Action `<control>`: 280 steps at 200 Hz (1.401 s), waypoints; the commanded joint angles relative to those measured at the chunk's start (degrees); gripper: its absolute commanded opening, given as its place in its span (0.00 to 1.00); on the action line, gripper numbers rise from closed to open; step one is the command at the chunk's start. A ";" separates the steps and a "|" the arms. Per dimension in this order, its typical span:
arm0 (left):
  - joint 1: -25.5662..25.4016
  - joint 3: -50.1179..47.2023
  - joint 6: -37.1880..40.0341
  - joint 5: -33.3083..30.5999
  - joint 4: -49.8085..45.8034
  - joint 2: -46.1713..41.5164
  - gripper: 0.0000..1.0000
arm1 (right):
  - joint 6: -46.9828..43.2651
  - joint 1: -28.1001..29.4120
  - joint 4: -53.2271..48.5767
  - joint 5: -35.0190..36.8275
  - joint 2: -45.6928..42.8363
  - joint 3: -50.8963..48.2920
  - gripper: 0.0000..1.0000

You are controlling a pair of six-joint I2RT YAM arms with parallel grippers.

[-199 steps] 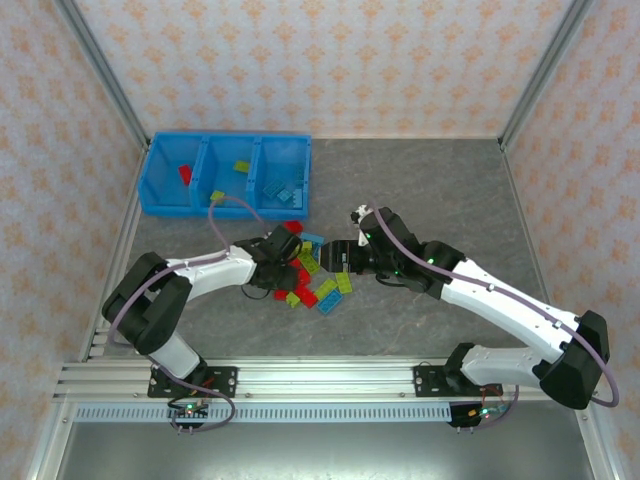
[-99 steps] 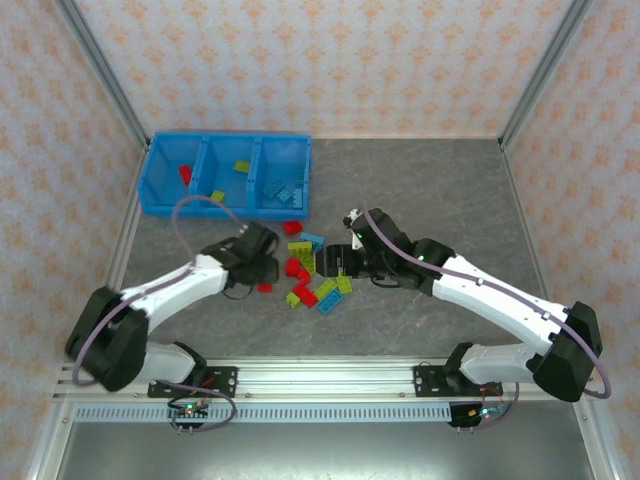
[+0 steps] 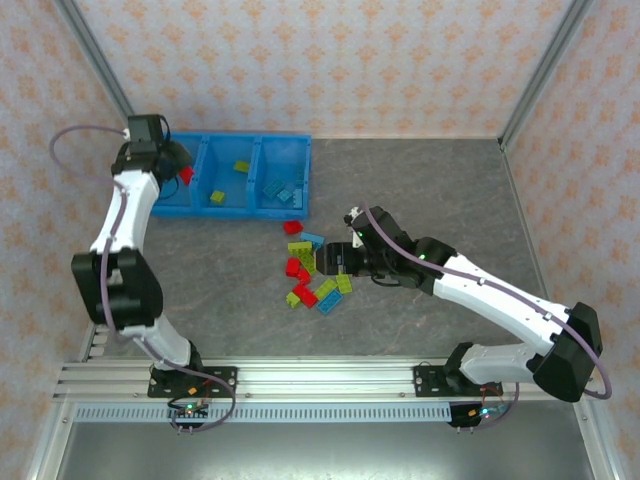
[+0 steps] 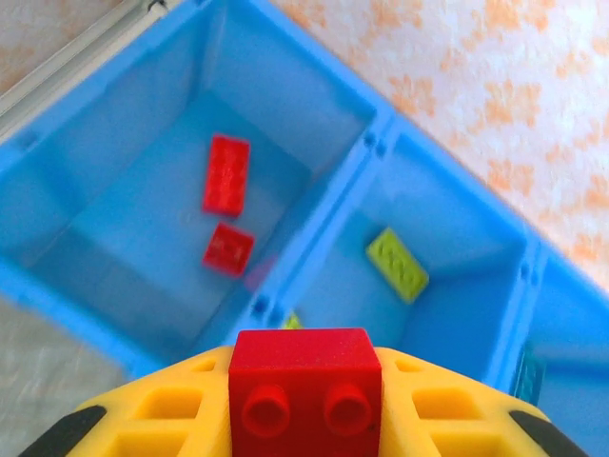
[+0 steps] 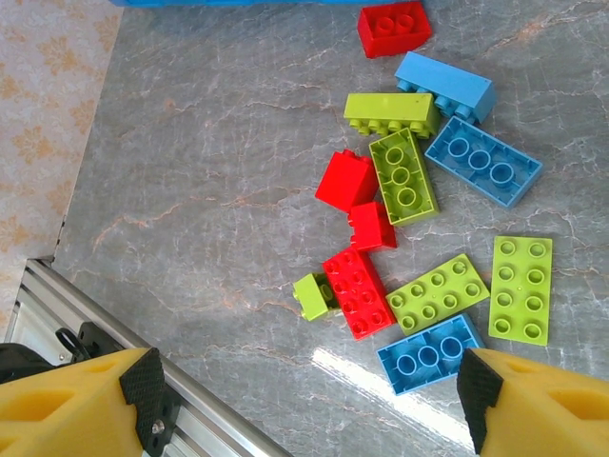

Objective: Sort the legos into containers by color

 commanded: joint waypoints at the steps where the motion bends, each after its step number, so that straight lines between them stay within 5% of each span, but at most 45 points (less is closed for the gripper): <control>1: 3.12 9.90 -3.45 5.47 -4.68 8.38 0.16 | -1.09 0.32 -2.47 2.28 -1.82 1.46 0.83; 42: 4.53 28.71 -1.95 5.70 -12.44 23.06 0.27 | -0.17 0.38 -4.16 3.85 -4.65 -0.09 0.83; 65: 4.55 31.04 -1.94 8.18 -12.05 26.21 0.45 | 0.16 0.38 -4.35 5.08 -4.83 -0.13 0.83; 86: 4.54 29.41 -2.29 9.11 -10.93 24.22 0.50 | -0.05 0.34 -4.02 5.73 -4.31 0.43 0.83; 108: 4.39 22.69 -5.24 10.88 -7.13 16.48 0.51 | -0.21 0.38 -2.74 6.08 -3.26 0.40 0.83; 137: 0.38 2.26 -9.97 13.61 3.54 -1.42 0.51 | 1.08 0.38 0.16 9.47 -0.47 -1.42 0.84; 189: -21.97 -22.71 -1.16 1.82 2.75 -30.46 0.52 | -2.50 -0.40 1.24 14.53 5.74 -1.58 0.94; 228: -38.85 -27.53 9.09 -10.21 -8.81 -41.84 0.58 | -5.34 -0.58 1.89 8.13 17.19 5.21 0.93; 280: -40.79 -30.14 22.54 -6.74 -17.41 -49.95 0.81 | -0.55 0.76 -5.27 15.41 38.19 23.64 0.93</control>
